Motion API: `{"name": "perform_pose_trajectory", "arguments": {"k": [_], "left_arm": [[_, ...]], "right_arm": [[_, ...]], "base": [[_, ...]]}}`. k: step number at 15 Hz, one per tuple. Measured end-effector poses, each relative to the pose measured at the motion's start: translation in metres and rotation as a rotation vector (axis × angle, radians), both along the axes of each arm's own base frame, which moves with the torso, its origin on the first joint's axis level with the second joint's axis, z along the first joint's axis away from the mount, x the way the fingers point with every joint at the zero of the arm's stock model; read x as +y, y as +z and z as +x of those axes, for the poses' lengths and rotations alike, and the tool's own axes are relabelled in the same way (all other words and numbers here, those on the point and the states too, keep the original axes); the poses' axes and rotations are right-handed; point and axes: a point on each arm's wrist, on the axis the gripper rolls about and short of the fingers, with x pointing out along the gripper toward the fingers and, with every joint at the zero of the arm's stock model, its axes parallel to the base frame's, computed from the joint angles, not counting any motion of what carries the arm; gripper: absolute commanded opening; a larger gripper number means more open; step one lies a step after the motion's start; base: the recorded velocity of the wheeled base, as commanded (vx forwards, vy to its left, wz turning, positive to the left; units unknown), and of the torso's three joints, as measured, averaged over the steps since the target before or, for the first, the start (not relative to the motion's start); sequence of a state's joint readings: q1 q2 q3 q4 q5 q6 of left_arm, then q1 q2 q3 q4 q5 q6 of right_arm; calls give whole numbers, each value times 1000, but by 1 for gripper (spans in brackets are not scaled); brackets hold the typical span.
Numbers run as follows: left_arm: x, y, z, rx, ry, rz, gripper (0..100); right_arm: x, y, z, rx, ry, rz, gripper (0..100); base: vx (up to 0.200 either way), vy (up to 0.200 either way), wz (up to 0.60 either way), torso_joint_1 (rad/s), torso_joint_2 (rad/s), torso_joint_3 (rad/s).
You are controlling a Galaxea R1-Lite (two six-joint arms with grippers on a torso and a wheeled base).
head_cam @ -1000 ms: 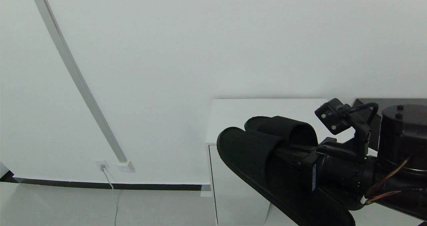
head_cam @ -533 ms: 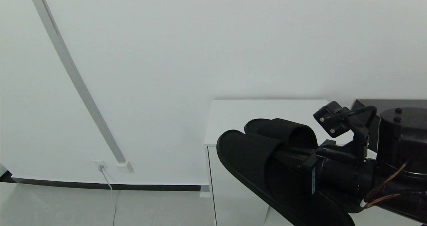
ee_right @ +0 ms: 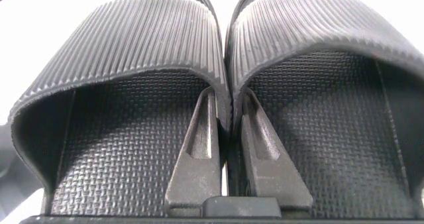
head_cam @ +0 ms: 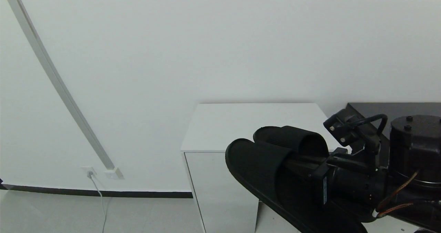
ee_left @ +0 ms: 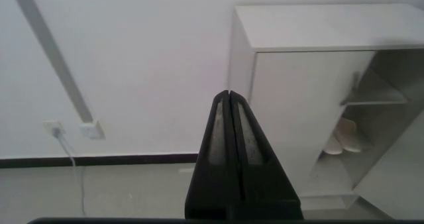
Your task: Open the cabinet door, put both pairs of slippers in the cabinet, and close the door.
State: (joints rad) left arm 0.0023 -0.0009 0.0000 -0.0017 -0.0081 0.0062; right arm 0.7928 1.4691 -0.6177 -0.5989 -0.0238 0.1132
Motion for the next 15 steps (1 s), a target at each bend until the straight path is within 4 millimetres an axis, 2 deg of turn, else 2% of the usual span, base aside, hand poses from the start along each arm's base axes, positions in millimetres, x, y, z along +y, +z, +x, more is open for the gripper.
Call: {"name": "perform_pose_trajectory", "arguments": {"k": [3,15], "left_arm": [[0,0,0,1,0,0,0],[0,0,0,1,0,0,0]], "right_arm": [[0,-1,-2,-2,4,0,0],[1,-3,-3,-1,15,-5,0]], "base": [[0,-200,0,5,5,4],[0,0,0,0,0,0]]}}
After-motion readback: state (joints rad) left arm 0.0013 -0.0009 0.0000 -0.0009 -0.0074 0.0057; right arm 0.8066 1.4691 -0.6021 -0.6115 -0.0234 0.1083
